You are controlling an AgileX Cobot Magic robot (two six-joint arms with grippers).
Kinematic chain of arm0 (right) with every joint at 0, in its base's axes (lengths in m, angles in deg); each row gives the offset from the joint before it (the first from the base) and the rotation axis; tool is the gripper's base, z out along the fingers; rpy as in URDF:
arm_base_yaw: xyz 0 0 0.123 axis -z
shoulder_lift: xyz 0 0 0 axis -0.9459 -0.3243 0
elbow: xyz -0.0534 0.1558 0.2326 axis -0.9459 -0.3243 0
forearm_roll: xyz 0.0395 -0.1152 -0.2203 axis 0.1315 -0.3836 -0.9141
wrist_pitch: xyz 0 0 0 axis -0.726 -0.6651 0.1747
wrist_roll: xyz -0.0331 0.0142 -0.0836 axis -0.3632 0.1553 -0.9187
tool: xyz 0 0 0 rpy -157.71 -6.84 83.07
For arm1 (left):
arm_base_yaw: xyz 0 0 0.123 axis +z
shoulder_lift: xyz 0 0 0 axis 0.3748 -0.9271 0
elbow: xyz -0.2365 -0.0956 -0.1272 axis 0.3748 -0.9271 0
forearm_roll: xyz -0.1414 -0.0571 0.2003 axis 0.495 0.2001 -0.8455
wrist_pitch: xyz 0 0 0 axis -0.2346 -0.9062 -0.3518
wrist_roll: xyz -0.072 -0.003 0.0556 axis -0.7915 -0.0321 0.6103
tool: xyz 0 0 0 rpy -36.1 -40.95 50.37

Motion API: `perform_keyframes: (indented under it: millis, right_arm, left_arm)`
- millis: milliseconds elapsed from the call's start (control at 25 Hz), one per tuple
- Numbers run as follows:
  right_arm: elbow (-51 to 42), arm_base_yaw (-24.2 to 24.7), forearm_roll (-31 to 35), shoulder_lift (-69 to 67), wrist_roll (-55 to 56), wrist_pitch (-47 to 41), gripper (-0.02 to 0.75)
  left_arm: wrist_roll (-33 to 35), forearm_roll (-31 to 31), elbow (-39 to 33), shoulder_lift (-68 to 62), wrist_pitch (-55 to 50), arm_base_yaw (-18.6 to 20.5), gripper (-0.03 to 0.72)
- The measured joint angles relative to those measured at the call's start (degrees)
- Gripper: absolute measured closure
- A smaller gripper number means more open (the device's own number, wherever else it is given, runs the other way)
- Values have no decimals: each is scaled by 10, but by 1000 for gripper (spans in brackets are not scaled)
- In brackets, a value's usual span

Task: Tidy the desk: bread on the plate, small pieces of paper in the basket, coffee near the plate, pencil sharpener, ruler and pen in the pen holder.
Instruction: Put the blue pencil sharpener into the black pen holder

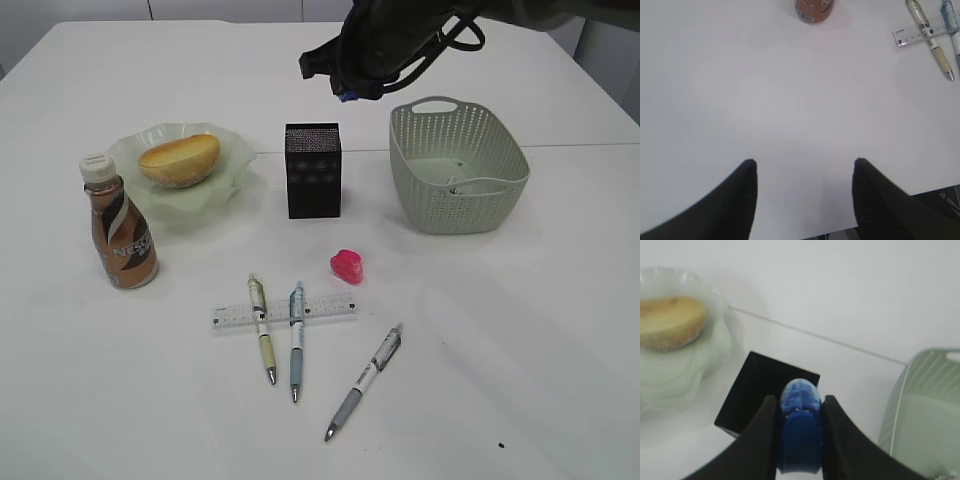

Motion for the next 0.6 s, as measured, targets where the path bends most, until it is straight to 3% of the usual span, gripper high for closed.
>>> perform_keyframes:
  millis: [160,400,600]
  right_arm:
    - [-110,0,-23,51,0,158,570]
    - [-321,0,-45,134,0,488,570]
    - [-383,0,-50,130,-2,631,570]
  left_arm:
    - [0,0,0,0,0,0,255]
    - [0,0,0,0,7,0,255]
    - [0,0,0,0,19,0,255]
